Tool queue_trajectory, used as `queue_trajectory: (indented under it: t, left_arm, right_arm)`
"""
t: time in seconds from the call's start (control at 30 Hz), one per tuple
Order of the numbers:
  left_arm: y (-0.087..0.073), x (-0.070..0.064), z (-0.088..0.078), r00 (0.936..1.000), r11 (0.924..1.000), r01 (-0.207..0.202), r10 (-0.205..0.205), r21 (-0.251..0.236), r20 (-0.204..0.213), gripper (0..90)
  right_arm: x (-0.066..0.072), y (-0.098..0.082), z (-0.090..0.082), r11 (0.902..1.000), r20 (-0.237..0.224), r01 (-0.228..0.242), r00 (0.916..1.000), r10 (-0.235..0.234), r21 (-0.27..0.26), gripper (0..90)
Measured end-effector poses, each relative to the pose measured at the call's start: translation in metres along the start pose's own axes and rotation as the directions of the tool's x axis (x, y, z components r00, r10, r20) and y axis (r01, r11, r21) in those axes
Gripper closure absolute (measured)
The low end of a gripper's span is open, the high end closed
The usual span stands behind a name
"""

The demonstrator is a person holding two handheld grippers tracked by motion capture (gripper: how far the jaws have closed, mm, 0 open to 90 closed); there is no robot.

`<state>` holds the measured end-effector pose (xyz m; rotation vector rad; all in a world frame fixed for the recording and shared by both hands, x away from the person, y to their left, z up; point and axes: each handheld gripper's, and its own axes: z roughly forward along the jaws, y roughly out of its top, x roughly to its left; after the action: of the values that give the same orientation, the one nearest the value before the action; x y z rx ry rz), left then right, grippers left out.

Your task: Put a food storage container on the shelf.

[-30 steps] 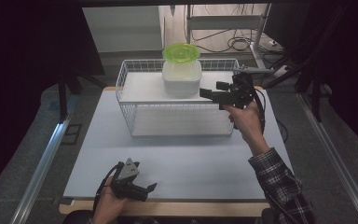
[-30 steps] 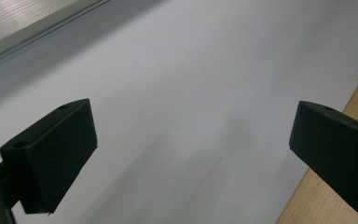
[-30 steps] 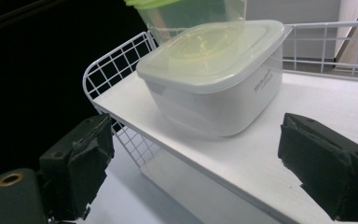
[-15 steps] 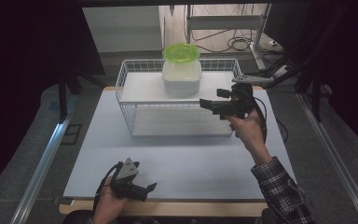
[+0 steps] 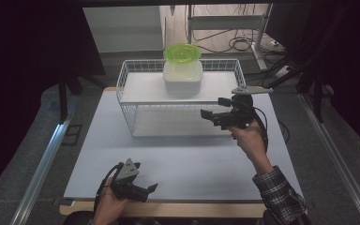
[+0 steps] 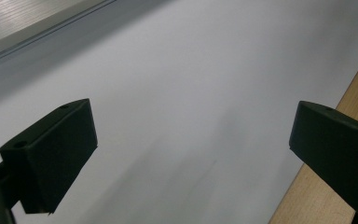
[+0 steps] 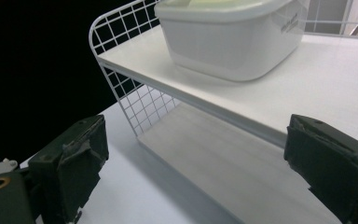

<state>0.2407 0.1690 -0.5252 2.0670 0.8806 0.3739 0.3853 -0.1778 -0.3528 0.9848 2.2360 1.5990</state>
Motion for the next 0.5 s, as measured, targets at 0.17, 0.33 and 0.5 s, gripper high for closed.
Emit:
queue_trajectory:
  t: [0.17, 0.33, 0.5]
  left_arm:
    - [0.0, 0.0, 0.0, 1.0, 1.0, 0.0, 0.0, -0.001, 0.003, 0.5]
    - [0.0, -0.001, 0.0, 1.0, 1.0, -0.002, 0.002, 0.001, 0.004, 0.5]
    - [0.0, -0.001, 0.0, 1.0, 1.0, -0.005, 0.005, 0.004, 0.004, 0.5]
  right_arm:
    - [0.002, -0.01, 0.0, 0.9996, 0.009, 0.026, 0.9996, -0.026, 0.009, 5.6]
    - [0.004, -0.019, 0.0, 0.9991, 0.016, 0.04, 0.999, -0.04, 0.016, 5.2]
    - [0.004, -0.029, 0.0, 0.9987, 0.023, 0.045, 0.9987, -0.045, 0.023, 5.0]
